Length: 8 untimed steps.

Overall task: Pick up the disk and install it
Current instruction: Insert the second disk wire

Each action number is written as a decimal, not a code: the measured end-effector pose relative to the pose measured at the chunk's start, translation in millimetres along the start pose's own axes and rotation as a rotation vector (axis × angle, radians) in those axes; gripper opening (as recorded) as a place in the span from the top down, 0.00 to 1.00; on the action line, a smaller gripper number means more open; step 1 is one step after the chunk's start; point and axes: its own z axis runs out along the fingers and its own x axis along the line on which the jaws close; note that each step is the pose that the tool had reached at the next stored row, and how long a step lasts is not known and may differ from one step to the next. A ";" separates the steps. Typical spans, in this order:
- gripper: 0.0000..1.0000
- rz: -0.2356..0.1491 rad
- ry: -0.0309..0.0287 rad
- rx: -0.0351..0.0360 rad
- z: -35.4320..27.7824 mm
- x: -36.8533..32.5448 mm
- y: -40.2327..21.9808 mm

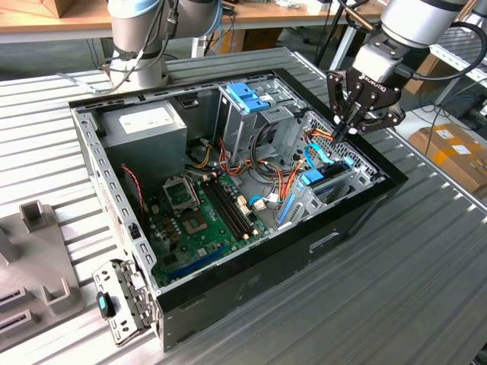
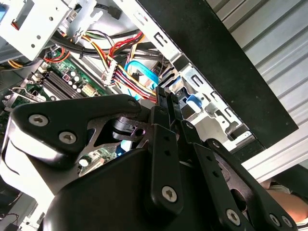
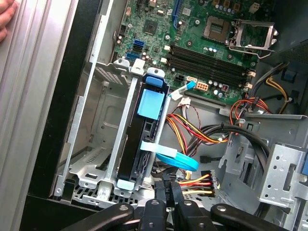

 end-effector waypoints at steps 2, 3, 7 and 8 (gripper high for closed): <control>0.84 0.000 0.0000 0.0000 0.0 0.0 0.0; 0.84 0.000 0.0000 0.0000 0.0 0.0 0.0; 0.84 0.014 0.0001 0.0004 0.0 0.0 0.0; 0.84 0.036 0.0003 0.0009 0.0 0.0 0.0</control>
